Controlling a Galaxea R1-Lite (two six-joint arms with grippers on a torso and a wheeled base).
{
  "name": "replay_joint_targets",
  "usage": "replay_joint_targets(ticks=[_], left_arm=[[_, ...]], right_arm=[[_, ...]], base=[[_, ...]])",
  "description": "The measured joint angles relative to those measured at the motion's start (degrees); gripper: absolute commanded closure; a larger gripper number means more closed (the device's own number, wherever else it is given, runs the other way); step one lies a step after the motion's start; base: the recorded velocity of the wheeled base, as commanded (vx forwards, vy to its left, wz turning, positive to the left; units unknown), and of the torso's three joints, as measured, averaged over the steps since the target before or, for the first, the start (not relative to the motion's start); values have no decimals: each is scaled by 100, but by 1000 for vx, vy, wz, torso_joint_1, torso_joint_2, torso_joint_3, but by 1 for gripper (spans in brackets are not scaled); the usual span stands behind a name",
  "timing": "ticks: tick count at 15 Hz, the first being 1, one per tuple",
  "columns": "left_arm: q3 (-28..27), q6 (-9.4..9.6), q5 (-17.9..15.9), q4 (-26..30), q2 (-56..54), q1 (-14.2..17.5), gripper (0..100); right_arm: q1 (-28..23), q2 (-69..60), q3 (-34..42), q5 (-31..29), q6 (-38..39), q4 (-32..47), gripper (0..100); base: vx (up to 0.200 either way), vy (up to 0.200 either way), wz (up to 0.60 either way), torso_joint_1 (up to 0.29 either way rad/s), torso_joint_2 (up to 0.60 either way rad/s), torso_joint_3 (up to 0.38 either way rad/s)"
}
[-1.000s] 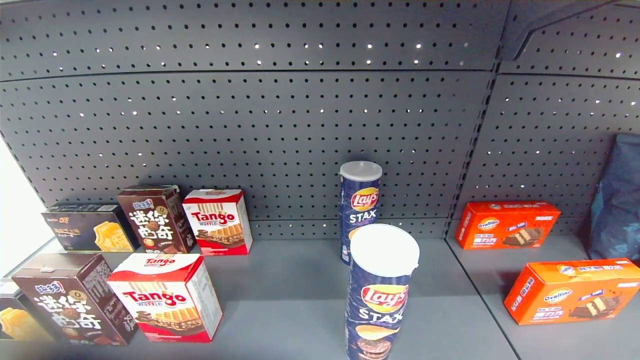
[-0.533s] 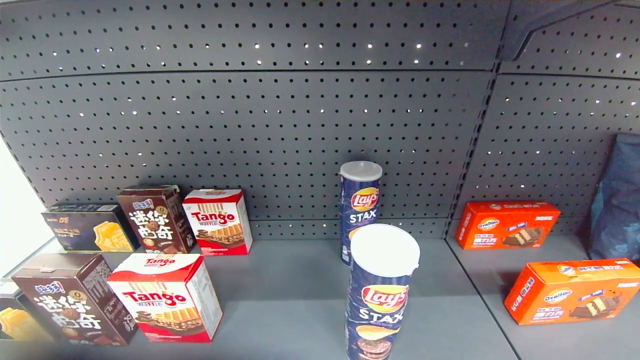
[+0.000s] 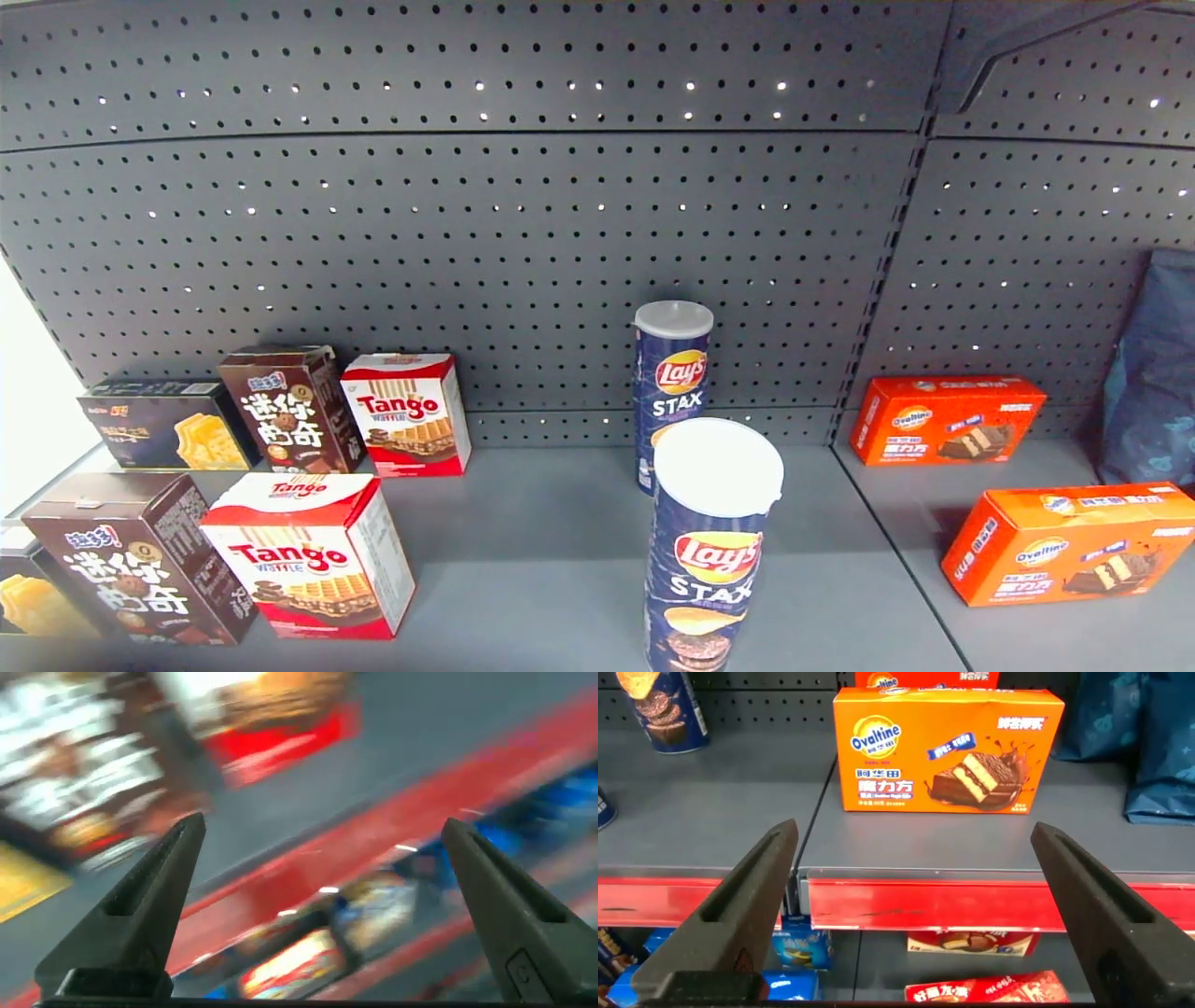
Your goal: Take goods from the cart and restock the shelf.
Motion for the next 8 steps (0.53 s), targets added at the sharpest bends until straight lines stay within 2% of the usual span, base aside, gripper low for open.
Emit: replay_joint_targets(ticks=[1, 2, 3, 5, 7, 8], left_arm=[[1, 118, -438, 29, -12, 579, 0], [1, 179, -521, 51, -127, 1053, 0], [1, 132, -312, 68, -332, 1321, 0], [-5, -163, 386, 79, -965, 1531, 0], [20, -796, 666, 145, -1475, 1621, 0], [41, -758, 608, 258, -1632, 1641, 0]], right_arm=[[2, 0, 0, 0, 0, 0, 0], [2, 0, 0, 2, 0, 0, 0], [2, 0, 0, 2, 0, 0, 0], [2, 0, 0, 2, 0, 0, 0], [2, 0, 0, 2, 0, 0, 0], [2, 0, 0, 0, 0, 0, 0]], base=[[0, 0, 0, 0, 0, 0], [0, 0, 0, 0, 0, 0], [0, 0, 0, 0, 0, 0], [0, 0, 0, 0, 0, 0], [0, 0, 0, 0, 0, 0], [0, 0, 0, 0, 0, 0]])
